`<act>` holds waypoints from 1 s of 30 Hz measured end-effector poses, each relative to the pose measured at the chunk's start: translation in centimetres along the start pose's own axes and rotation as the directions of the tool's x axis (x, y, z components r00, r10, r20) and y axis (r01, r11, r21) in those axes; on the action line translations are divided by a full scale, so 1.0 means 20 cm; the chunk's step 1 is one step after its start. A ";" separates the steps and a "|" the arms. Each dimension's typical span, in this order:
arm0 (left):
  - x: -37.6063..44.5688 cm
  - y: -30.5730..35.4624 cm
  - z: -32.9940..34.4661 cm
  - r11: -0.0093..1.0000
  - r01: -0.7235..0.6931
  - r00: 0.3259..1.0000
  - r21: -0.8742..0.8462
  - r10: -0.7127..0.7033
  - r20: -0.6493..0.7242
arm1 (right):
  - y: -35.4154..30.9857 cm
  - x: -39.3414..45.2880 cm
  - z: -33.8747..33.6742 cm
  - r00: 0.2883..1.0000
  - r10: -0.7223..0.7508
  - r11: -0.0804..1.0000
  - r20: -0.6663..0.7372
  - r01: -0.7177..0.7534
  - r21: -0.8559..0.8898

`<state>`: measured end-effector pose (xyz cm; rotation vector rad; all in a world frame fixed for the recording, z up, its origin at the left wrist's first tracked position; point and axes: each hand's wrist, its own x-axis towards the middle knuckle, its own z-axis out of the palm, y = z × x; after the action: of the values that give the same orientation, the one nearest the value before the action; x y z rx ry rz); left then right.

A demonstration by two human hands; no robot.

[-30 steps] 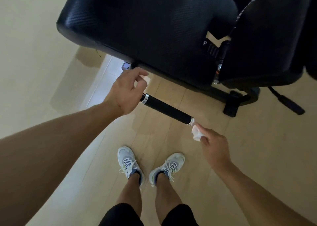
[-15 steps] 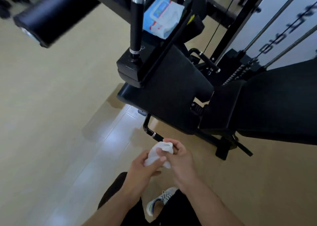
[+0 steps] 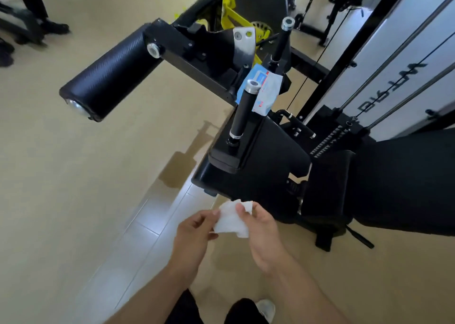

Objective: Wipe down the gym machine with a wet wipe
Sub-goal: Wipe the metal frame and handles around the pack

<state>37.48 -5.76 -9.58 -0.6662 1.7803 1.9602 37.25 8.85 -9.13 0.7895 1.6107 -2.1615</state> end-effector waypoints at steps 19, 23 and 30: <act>0.31 0.51 -0.01 0.992 -0.095 0.944 0.078 0.065 0.325 | -0.34 0.11 0.19 0.983 -0.073 0.989 -0.167 0.093 0.116; 0.31 0.59 0.08 0.963 -0.226 0.950 0.148 0.185 0.253 | -0.38 0.22 0.09 0.958 -0.037 0.989 -0.285 0.076 0.125; 0.33 0.65 0.26 0.942 -0.260 0.951 0.211 0.213 0.223 | -0.56 0.34 -0.10 0.997 0.065 0.991 0.047 -0.070 0.114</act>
<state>24.13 -2.08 -2.84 -0.1767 2.0008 1.8408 25.98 14.58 -5.16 0.8130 1.4280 -2.2240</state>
